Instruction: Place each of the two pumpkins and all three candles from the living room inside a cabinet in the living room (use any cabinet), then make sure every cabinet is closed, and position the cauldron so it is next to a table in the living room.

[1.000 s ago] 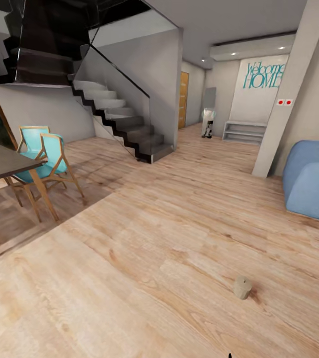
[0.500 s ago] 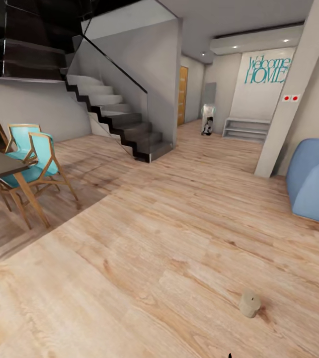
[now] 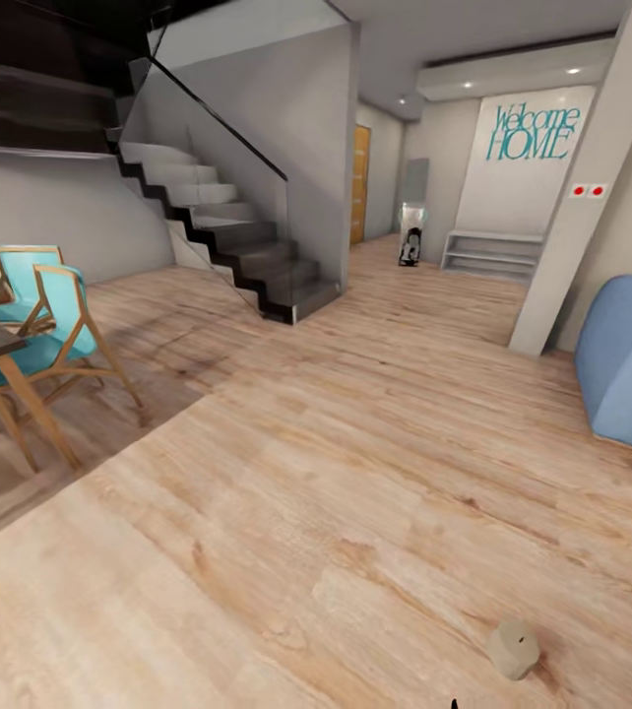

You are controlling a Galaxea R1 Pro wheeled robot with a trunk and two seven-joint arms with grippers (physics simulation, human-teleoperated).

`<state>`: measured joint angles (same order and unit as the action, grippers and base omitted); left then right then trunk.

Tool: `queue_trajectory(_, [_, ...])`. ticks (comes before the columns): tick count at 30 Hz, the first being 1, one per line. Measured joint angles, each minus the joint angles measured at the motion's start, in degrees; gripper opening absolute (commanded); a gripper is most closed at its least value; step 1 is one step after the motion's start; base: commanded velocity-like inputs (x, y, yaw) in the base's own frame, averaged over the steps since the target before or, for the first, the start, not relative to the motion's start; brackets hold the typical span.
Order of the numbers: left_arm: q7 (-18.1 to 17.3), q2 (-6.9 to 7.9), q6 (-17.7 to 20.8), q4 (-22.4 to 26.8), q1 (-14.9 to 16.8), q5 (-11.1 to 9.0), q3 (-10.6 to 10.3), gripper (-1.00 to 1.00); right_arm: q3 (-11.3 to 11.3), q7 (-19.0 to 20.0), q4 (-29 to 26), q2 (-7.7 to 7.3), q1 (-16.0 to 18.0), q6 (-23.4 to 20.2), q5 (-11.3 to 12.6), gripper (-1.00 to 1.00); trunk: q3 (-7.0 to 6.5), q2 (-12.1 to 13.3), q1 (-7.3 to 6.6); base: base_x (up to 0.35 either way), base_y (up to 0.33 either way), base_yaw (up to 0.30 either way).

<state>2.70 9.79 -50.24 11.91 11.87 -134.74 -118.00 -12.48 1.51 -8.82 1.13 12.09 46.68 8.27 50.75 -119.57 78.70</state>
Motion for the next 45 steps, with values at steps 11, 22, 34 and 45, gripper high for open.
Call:
queue_trajectory(11, [0.2,0.00,-0.1,0.0,0.0,0.0,0.0,1.00,0.0,0.0,0.0,-0.17,0.0,0.0,0.0,1.00,0.00,0.0,0.03,0.078,0.000,-0.265])
queue_trajectory(22, [0.2,0.00,0.0,0.0,0.0,0.0,0.1,1.00,0.0,0.0,0.0,-0.23,0.0,0.0,0.0,1.00,0.00,0.0,0.00,0.172,0.000,-0.296])
queue_trajectory(34, [0.0,0.00,0.0,0.0,0.0,0.0,0.0,1.00,-0.1,0.0,0.0,-0.19,0.0,0.0,0.1,1.00,0.13,0.0,0.00,0.326,0.000,-0.184])
queue_trajectory(45, [-0.2,-4.28,8.4,-7.8,0.0,0.4,0.0,1.00,-0.2,-0.3,-0.1,-1.46,1.8,-0.9,-0.1,1.00,0.13,0.0,0.01,0.306,-0.067,-0.001])
